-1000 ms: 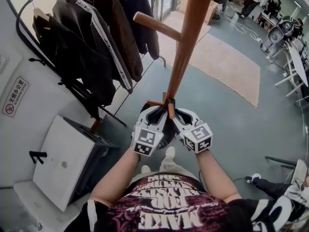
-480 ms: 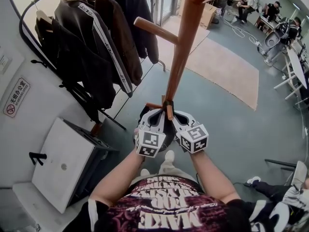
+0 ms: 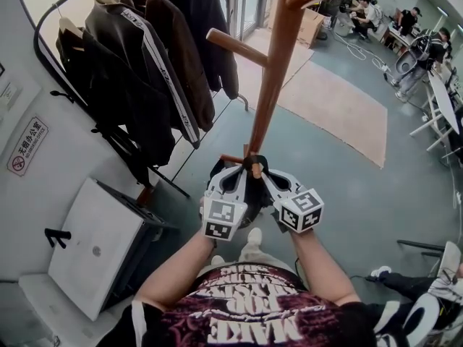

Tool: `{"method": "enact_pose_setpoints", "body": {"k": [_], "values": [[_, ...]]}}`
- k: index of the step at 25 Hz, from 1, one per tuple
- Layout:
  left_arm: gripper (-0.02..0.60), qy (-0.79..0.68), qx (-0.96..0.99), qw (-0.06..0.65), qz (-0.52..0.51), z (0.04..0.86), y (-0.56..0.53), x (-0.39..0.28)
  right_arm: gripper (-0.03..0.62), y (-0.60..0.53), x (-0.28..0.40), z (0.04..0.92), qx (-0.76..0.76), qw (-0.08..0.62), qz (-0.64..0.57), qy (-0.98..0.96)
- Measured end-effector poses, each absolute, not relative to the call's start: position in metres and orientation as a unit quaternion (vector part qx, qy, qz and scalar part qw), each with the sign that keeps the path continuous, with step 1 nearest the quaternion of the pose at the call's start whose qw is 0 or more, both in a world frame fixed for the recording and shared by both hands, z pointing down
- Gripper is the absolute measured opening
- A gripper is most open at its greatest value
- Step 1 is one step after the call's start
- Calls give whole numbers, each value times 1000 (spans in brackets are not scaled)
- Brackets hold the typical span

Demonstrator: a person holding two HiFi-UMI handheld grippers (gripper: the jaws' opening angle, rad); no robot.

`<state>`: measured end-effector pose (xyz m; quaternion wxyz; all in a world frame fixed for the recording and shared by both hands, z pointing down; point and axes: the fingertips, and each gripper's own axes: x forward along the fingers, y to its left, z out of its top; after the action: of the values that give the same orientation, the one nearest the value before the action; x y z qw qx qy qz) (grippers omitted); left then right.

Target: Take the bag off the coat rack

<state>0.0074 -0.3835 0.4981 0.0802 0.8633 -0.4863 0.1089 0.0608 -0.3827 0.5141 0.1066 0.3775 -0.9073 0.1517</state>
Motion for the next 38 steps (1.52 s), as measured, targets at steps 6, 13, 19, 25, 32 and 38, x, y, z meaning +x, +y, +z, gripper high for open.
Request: {"method": "enact_pose_setpoints", "body": {"k": [6, 13, 19, 25, 32, 38], "values": [[8, -467, 877, 67, 92, 465, -369, 9, 9, -372, 65, 483, 376, 83, 154, -910], [8, -444, 892, 50, 72, 423, -343, 5, 11, -347, 63, 441, 375, 63, 133, -915], [8, -435, 898, 32, 58, 392, -319, 0, 11, -324, 58, 409, 371, 53, 102, -921], [8, -424, 904, 17, 45, 364, -298, -9, 11, -297, 51, 380, 360, 46, 81, -928], [8, -412, 910, -14, 32, 336, -267, -14, 11, -267, 45, 353, 358, 36, 60, -931], [8, -403, 915, -16, 24, 323, -248, -16, 11, -246, 43, 339, 359, 37, 49, -931]]}}
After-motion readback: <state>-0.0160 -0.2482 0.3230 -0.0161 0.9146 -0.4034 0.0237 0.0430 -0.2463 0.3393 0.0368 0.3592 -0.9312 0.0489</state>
